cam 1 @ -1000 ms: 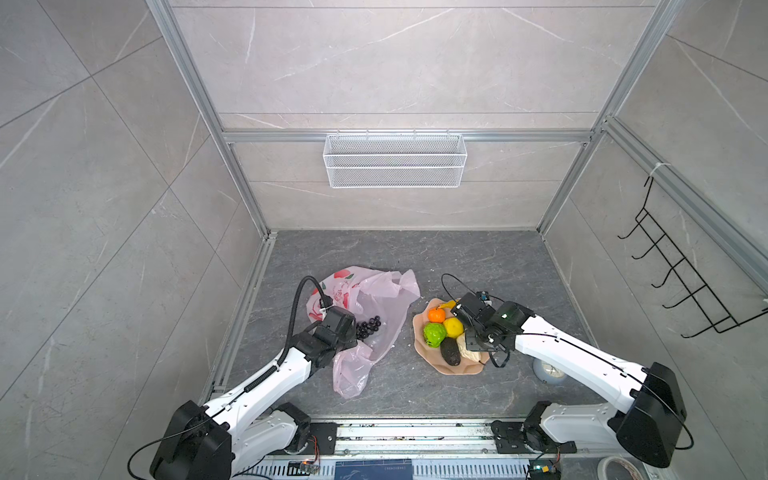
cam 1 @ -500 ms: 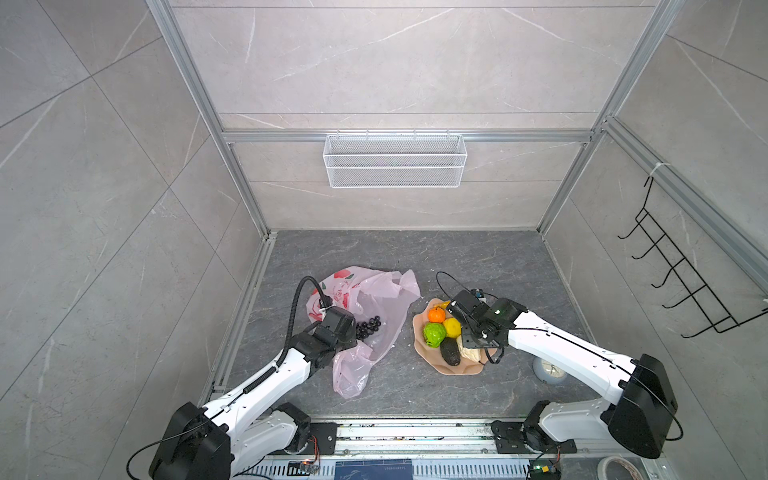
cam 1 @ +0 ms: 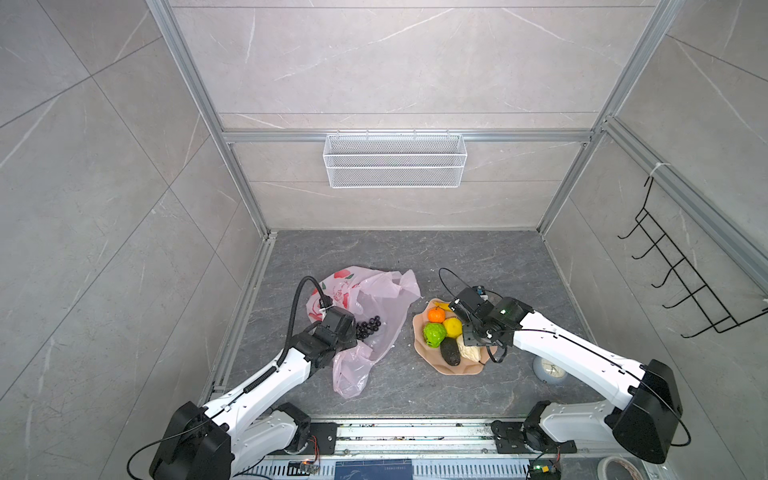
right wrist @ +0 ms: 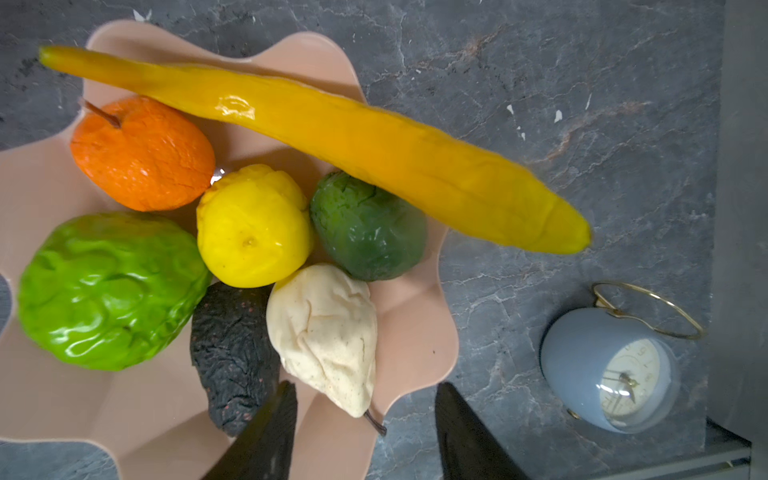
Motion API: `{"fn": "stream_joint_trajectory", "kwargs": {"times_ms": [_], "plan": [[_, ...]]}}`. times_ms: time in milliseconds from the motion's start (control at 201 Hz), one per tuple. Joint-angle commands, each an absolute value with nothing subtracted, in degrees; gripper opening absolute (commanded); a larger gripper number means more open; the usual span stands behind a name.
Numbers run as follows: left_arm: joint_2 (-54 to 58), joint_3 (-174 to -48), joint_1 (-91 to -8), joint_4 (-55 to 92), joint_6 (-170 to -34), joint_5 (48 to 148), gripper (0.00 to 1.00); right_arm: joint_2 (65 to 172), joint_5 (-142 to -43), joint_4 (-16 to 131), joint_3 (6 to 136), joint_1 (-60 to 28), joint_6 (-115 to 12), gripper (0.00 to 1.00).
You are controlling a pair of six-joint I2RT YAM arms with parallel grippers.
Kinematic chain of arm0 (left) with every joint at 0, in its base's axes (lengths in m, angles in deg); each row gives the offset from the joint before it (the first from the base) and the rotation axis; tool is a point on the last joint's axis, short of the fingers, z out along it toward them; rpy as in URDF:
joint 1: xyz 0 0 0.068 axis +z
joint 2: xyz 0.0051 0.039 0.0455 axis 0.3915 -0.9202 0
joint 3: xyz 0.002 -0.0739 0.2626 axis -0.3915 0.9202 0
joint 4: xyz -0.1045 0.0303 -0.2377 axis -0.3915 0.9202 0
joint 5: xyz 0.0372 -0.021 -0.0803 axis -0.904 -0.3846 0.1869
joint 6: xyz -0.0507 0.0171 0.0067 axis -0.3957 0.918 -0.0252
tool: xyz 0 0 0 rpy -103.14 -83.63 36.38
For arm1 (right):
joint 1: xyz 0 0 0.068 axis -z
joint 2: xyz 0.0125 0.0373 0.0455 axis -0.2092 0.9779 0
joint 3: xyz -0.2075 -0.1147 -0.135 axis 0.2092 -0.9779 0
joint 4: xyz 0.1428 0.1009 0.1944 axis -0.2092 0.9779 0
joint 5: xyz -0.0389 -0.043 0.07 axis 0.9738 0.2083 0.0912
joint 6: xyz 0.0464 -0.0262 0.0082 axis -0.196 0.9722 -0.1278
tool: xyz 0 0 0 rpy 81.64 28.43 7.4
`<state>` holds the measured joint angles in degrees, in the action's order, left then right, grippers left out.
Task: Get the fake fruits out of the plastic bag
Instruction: 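Move the right gripper back into the bag toward the black grapes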
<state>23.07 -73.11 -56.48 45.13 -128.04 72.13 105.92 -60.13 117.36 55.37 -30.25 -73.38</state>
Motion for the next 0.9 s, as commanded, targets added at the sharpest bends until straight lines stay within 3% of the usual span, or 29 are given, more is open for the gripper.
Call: {"fn": "stream_joint_trajectory", "kwargs": {"times_ms": [0,239,408,488,667,891], "plan": [[22.64,-73.54,-56.26,43.69,-126.63,71.64,0.06,104.3,-57.74,119.81,57.13,-30.03,-73.07,0.57],[22.22,-75.23,-56.27,43.7,-124.46,71.87,0.06,97.1,-59.53,118.6,59.6,-33.18,-72.75,0.56],[19.72,-78.72,-56.5,44.7,-118.2,73.07,0.06,92.11,-60.8,103.26,56.19,-42.31,-74.08,0.52],[16.83,-83.73,-56.53,48.62,-113.85,70.56,0.05,96.35,-65.45,94.29,56.2,-44.45,-73.51,0.52],[18.82,-93.4,-56.51,54.27,-108.46,58.98,0.05,110.94,-67.39,90.64,66.46,-48.65,-71.48,0.52],[30.37,-84.39,-56.62,46.67,-109.4,67.79,0.03,120.14,-72.71,85.56,70.1,-48.8,-72.22,0.52]]}}
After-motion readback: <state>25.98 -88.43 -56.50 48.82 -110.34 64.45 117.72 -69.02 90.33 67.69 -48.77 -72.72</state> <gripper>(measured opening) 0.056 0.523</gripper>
